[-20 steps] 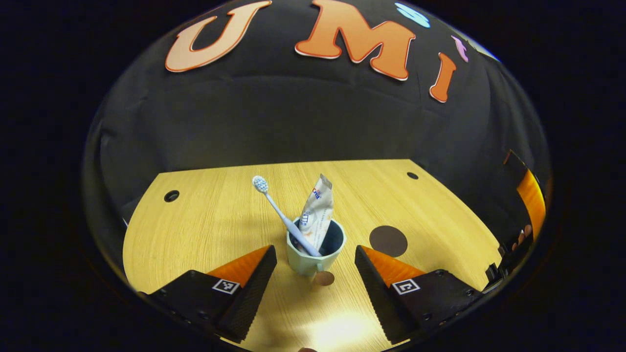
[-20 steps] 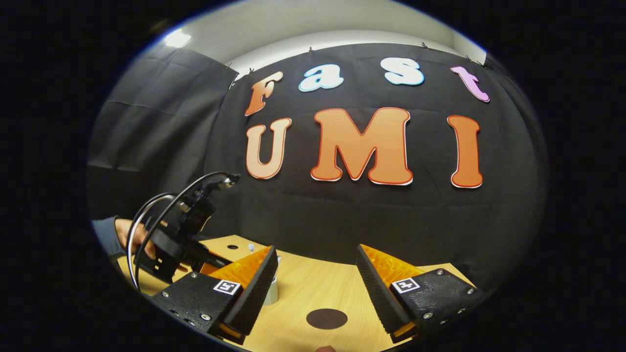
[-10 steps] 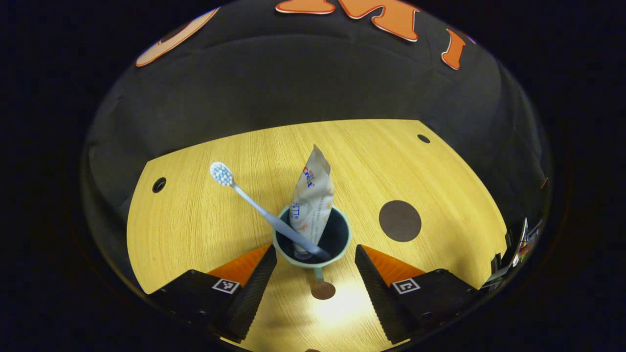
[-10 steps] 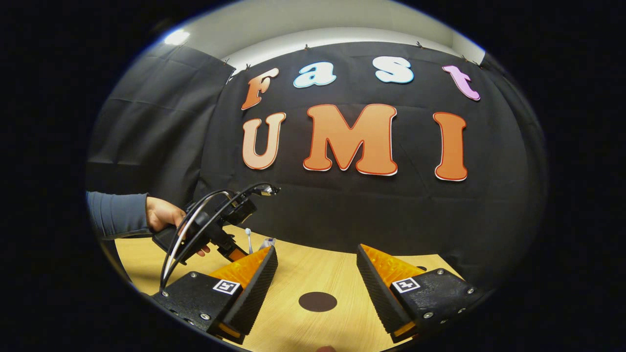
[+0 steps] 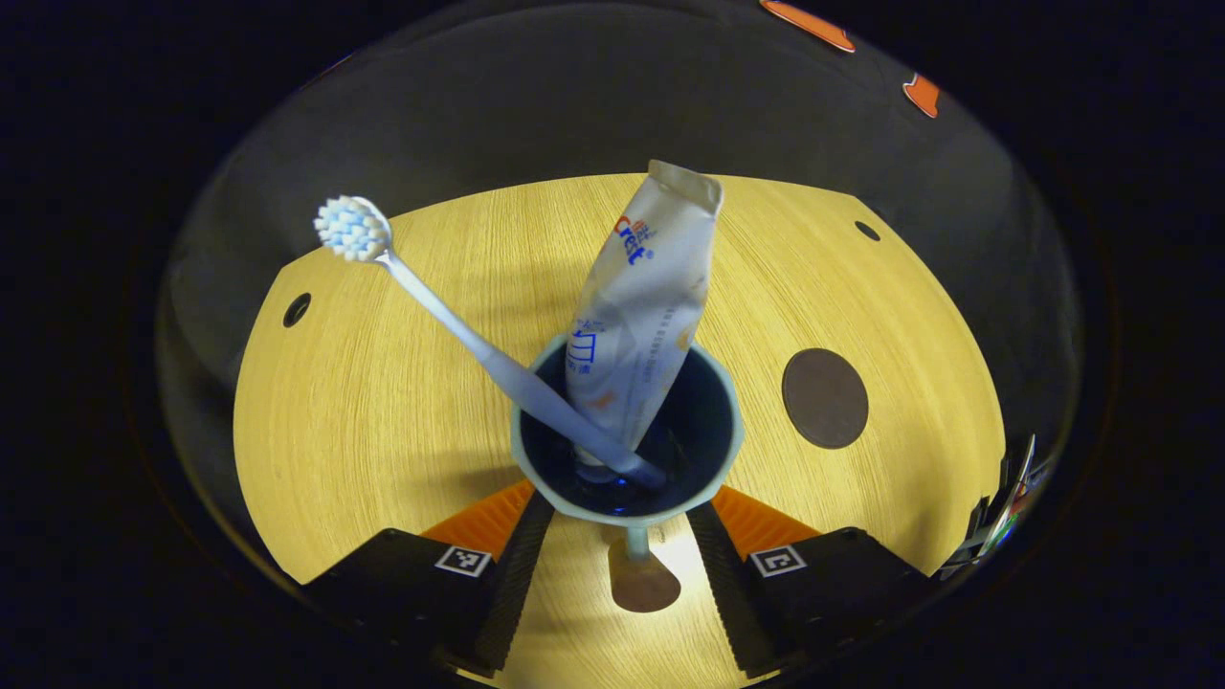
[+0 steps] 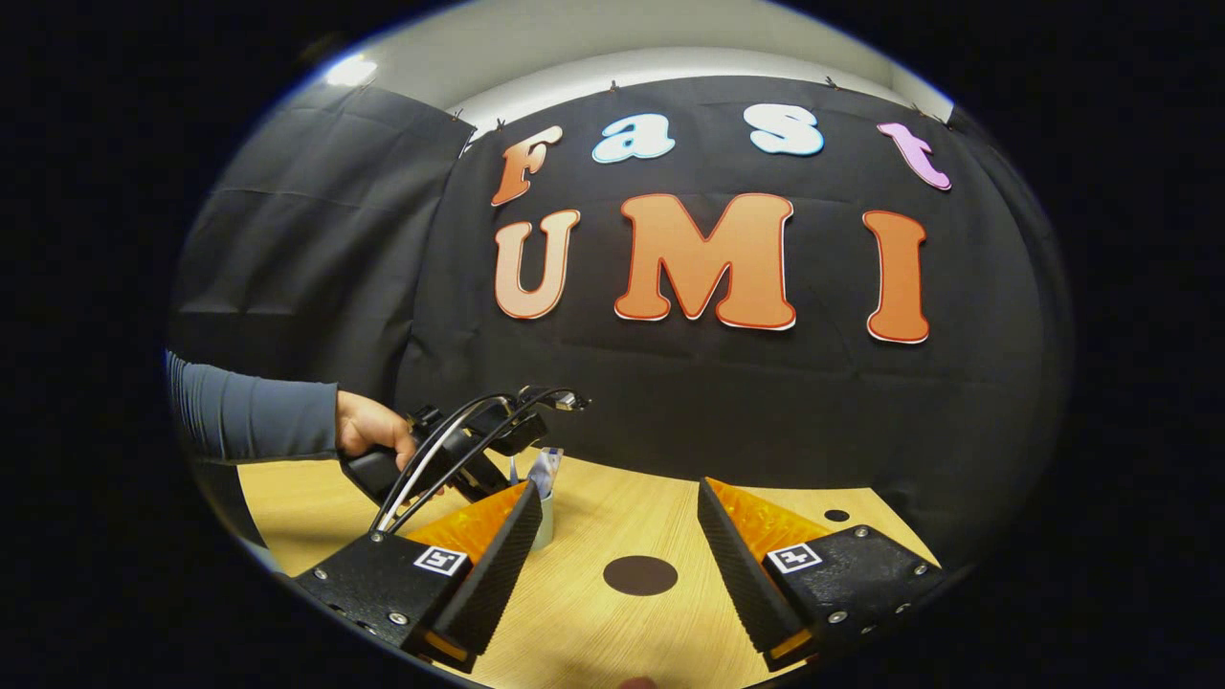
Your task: Put the toothbrush and toothpaste on the desktop into the cup, then pick up the cup and place it on the coaster on the desktop.
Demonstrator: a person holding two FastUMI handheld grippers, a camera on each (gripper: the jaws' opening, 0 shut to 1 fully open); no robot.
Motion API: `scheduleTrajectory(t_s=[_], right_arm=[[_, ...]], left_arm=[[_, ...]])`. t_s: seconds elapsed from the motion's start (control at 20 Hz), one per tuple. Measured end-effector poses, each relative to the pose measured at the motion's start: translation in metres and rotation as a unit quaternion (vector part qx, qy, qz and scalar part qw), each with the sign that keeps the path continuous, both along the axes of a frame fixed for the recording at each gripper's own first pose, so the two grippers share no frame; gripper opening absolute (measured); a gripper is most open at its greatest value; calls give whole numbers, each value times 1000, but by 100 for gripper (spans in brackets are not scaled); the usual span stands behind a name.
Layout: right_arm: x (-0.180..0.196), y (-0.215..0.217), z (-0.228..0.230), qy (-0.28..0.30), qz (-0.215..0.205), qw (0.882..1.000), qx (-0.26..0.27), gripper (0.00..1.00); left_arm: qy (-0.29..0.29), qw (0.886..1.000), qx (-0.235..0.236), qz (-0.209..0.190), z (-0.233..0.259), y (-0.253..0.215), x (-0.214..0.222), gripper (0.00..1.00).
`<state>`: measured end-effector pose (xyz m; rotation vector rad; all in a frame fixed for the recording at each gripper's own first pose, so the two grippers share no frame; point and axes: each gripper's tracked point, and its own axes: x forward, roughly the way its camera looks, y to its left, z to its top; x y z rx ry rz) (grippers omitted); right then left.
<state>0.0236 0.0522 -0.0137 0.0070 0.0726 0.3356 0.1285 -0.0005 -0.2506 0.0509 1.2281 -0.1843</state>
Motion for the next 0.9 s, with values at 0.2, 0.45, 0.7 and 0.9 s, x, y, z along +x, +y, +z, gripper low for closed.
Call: scheduleTrajectory(t_s=[0.2,0.45,0.7,0.9], right_arm=[[-2,8,-3,5,10,1000,7,98],[-4,9,-4,7,6,1000,14,99],[-8,4,-8,17,3,1000,24,99],[-8,-7,-11,21,-13,999,26,99]], left_arm=[[8,1000,12,-10,-7,-7,-9,70],[12,1000,12,4,-18,-33,-9,28],[-9,1000,10,11,-22,-34,-4,25],[-22,1000,0,7,-19,-33,-3,31]])
